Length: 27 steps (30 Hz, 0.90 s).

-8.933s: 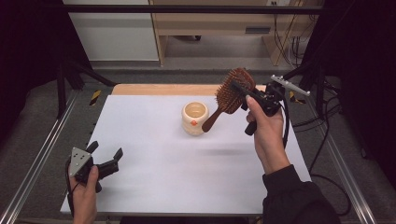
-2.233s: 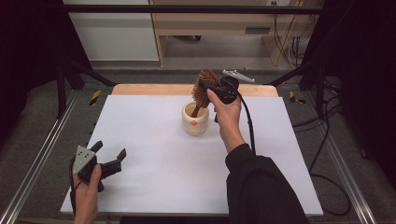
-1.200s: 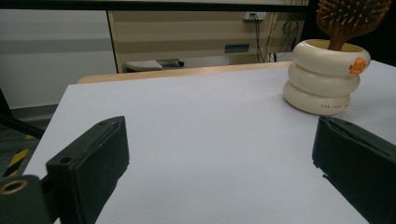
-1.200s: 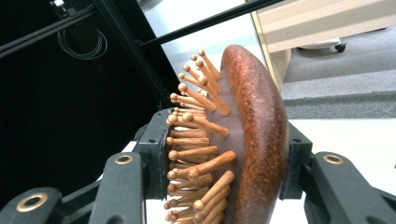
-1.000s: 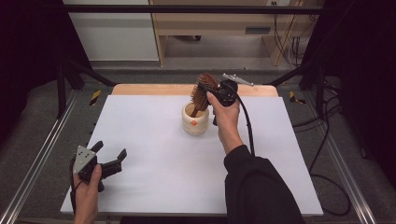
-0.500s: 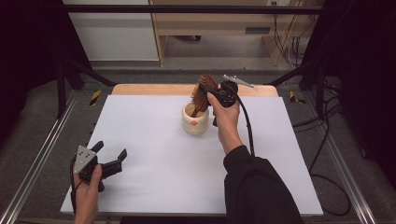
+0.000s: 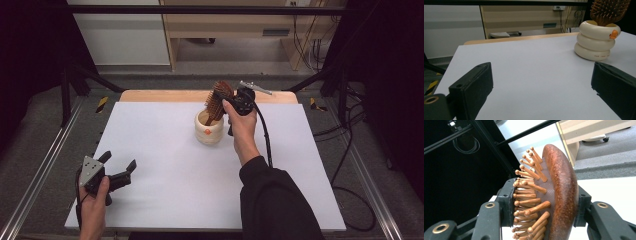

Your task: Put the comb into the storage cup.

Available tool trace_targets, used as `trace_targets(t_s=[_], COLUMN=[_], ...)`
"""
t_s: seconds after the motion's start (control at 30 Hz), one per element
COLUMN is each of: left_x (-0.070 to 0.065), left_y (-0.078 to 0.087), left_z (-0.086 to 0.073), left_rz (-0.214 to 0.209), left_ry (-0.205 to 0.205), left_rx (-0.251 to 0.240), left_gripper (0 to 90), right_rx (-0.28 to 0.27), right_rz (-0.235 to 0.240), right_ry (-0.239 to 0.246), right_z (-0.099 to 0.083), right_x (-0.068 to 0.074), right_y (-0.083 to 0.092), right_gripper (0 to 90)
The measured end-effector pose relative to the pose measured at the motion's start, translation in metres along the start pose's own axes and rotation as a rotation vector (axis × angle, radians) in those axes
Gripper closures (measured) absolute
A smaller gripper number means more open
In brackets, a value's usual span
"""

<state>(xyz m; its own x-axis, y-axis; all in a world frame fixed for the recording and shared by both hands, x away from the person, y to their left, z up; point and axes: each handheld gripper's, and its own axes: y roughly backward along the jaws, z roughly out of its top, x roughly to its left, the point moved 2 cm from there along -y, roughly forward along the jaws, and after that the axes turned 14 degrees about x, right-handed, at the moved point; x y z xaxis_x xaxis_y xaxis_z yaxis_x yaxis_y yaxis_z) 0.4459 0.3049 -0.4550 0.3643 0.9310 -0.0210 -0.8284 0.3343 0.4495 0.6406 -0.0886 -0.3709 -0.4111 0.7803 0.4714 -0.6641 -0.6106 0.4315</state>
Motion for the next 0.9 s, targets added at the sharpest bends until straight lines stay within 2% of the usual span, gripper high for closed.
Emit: trace_targets(t_s=[0.9], left_x=[0.0008], left_y=[0.0001], left_z=[0.0], left_rz=[-0.001], left_ry=[0.004], left_rx=[0.0], left_gripper=[4.1], right_rx=[0.002], right_rz=[0.003], right_ry=[-0.025], right_z=[-0.0001], right_x=[-0.0077], right_y=[0.0003], right_gripper=[48.3])
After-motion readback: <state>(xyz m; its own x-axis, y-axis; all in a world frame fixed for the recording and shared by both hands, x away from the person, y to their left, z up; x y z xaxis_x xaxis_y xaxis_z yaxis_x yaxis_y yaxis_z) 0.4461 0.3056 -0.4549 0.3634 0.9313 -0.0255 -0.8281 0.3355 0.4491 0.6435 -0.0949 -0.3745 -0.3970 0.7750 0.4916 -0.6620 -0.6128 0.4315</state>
